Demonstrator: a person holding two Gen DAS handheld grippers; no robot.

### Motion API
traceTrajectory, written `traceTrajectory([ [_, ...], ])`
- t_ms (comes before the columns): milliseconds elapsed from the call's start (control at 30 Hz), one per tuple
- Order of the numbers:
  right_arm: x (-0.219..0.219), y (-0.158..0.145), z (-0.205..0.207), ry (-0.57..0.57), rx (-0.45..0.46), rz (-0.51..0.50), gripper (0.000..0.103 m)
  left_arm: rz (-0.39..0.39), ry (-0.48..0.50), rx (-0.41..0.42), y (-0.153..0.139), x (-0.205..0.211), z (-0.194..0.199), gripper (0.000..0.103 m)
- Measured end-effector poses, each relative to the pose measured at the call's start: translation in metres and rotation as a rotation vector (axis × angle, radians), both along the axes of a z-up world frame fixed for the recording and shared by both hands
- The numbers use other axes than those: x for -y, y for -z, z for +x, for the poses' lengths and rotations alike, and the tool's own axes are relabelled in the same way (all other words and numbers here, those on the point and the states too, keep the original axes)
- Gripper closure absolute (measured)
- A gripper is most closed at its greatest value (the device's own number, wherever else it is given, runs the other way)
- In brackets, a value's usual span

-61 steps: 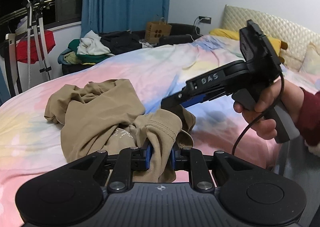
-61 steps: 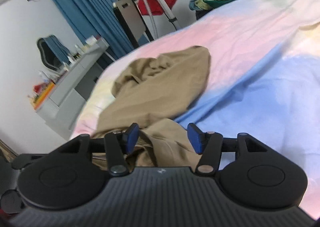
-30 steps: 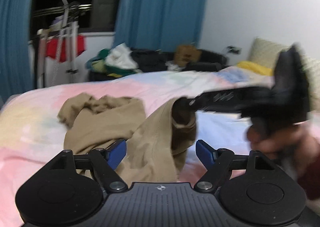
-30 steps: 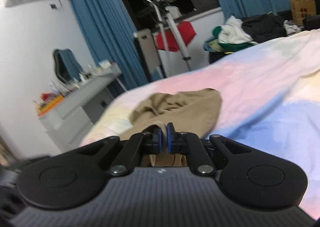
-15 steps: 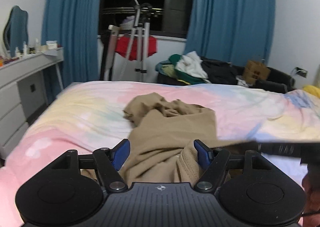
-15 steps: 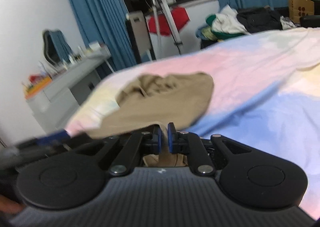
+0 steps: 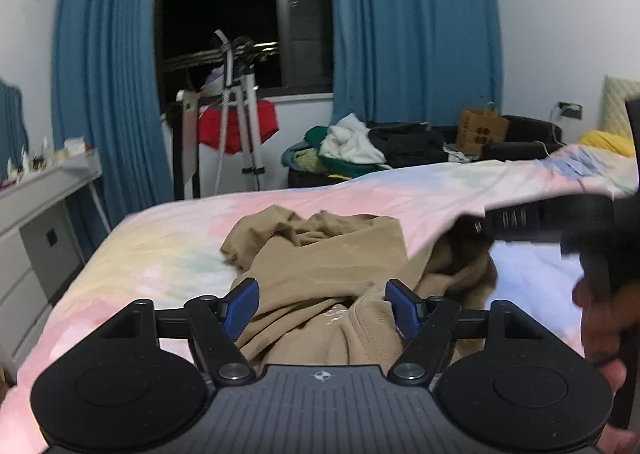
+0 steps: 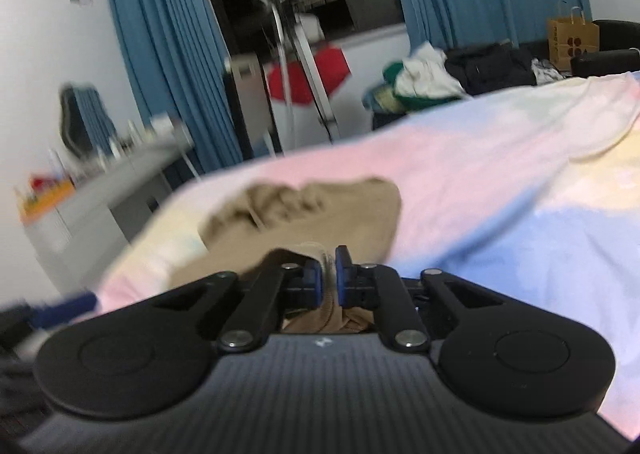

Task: Fold clothes

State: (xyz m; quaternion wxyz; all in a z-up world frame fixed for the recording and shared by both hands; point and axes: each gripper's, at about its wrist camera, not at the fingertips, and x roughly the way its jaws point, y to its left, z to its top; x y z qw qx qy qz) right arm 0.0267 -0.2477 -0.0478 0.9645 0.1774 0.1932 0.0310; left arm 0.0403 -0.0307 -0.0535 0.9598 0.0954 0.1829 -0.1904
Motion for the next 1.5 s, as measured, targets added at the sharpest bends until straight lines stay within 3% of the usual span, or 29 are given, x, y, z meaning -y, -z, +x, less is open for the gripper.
traceTrajectory([
  [267, 0.02, -0.013, -0.015, -0.018, 0.071, 0.124, 0.095, 0.062, 0.095, -0.003, 0.005, 0.028, -0.016, 0.026],
  [367, 0.019, -0.018, -0.018, -0.034, 0.099, 0.131, 0.095, 0.086, 0.093, 0.057, 0.004, 0.044, -0.025, 0.026],
  [433, 0.016, -0.021, -0.021, -0.046, 0.121, 0.13, 0.095, 0.074, 0.048, 0.07, 0.004, 0.051, -0.025, 0.026],
  [533, 0.015, -0.026, -0.025, -0.053, 0.155, 0.127, 0.095, 0.049, -0.055, 0.011, 0.007, 0.053, -0.013, 0.026],
  [633, 0.017, -0.03, -0.028, -0.04, 0.173, 0.121, 0.095, 0.018, -0.056, -0.066, 0.012, 0.045, -0.009, 0.026],
  [700, 0.019, -0.03, -0.028, -0.019, 0.177, 0.124, 0.095, 0.053, -0.057, -0.085, 0.017, 0.045, -0.016, 0.026],
  [833, 0.022, -0.029, -0.027, 0.028, 0.191, 0.124, 0.095, 0.115, -0.148, -0.061, 0.022, 0.04, -0.028, 0.025],
  [933, 0.02, -0.027, -0.028, 0.068, 0.19, 0.089, 0.095, 0.081, -0.238, -0.02, 0.01, 0.03, -0.034, 0.024],
  [1000, 0.014, -0.026, -0.028, 0.089, 0.193, 0.029, 0.095, 0.056, -0.293, 0.057, -0.002, 0.022, -0.041, 0.024],
  [1067, 0.008, -0.025, -0.028, 0.086, 0.187, -0.026, 0.095, 0.023, -0.322, 0.112, -0.015, 0.016, -0.046, 0.025],
  [1167, 0.003, -0.023, -0.022, 0.02, 0.135, -0.03, 0.093, -0.057, -0.365, 0.148, -0.033, -0.001, -0.049, 0.027],
  [1267, -0.002, -0.014, -0.01, -0.061, 0.026, -0.015, 0.092, -0.103, -0.364, 0.122, -0.047, -0.013, -0.042, 0.032],
  [1400, -0.018, -0.004, 0.0, -0.133, -0.052, -0.07, 0.091, -0.147, -0.331, 0.056, -0.048, -0.025, -0.038, 0.038],
  [1467, -0.025, -0.004, 0.001, -0.165, -0.061, -0.1, 0.085, -0.139, -0.303, 0.046, -0.048, -0.027, -0.035, 0.039],
  [1500, -0.029, -0.004, 0.0, -0.181, -0.059, -0.113, 0.077, -0.134, -0.289, 0.042, -0.048, -0.029, -0.034, 0.039],
])
